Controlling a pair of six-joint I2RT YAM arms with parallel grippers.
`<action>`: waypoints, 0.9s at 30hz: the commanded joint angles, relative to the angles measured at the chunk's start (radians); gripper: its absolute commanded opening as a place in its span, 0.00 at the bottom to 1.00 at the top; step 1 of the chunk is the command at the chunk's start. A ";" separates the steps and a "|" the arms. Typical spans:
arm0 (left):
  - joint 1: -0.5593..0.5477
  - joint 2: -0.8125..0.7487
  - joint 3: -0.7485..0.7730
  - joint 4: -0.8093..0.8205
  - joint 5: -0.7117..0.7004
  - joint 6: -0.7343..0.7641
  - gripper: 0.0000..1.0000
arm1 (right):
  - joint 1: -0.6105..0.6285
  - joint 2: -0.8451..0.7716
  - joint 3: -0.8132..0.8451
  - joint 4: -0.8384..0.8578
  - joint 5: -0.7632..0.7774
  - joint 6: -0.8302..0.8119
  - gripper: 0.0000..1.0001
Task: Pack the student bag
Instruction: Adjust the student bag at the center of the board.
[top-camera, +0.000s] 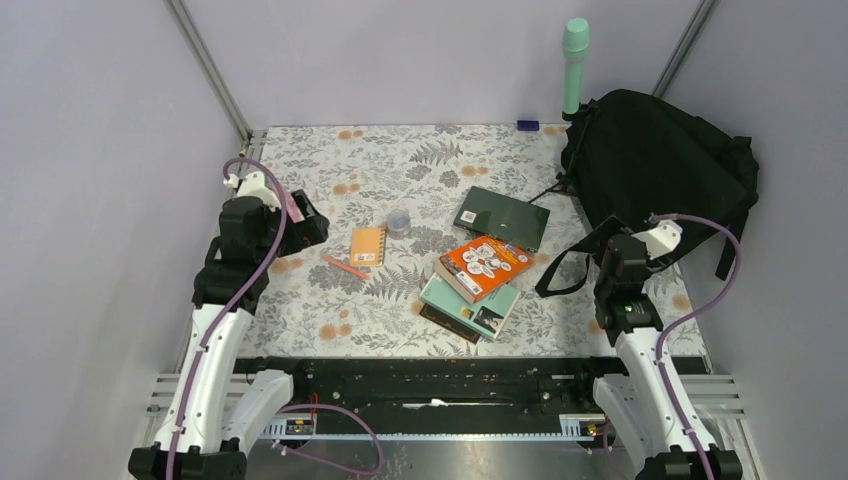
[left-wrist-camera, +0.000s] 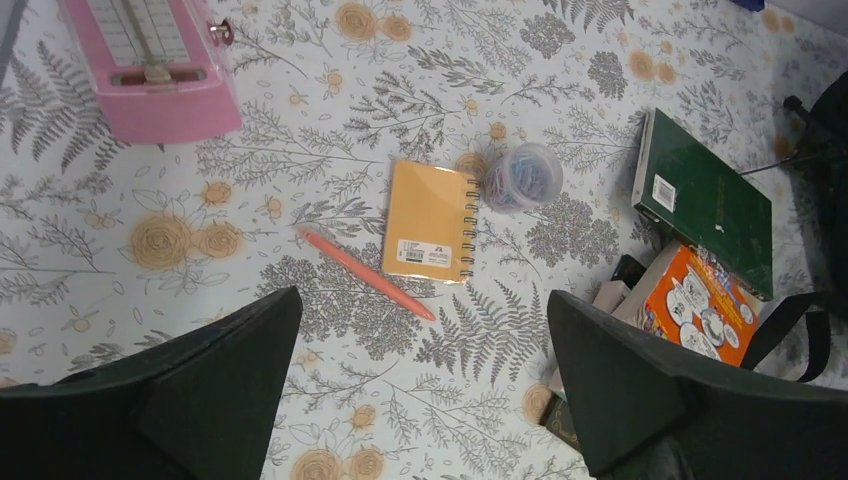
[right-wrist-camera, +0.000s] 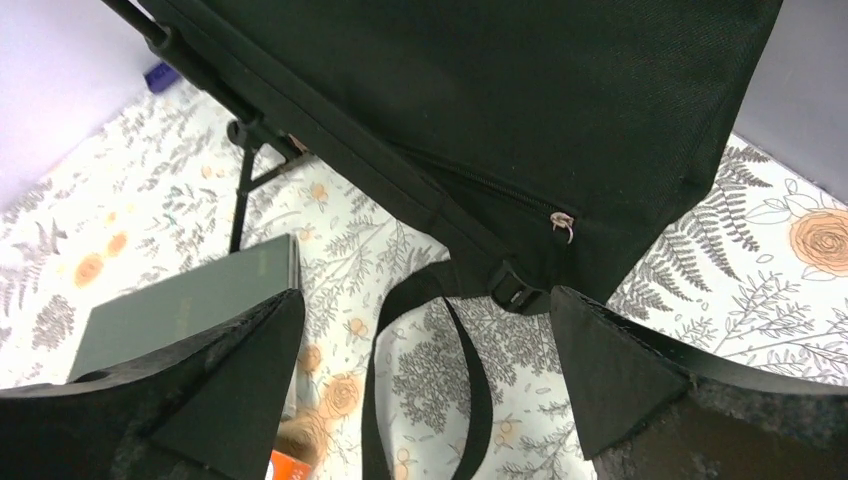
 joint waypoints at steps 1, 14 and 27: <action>0.000 -0.002 0.085 -0.037 0.021 0.104 0.99 | -0.002 0.026 0.088 -0.117 -0.044 -0.042 1.00; 0.000 -0.042 0.020 0.008 -0.127 0.185 0.99 | -0.074 0.174 0.277 -0.329 -0.144 -0.022 1.00; -0.001 -0.091 -0.084 0.043 -0.029 0.197 0.99 | -0.503 0.157 0.214 -0.220 -0.260 0.077 1.00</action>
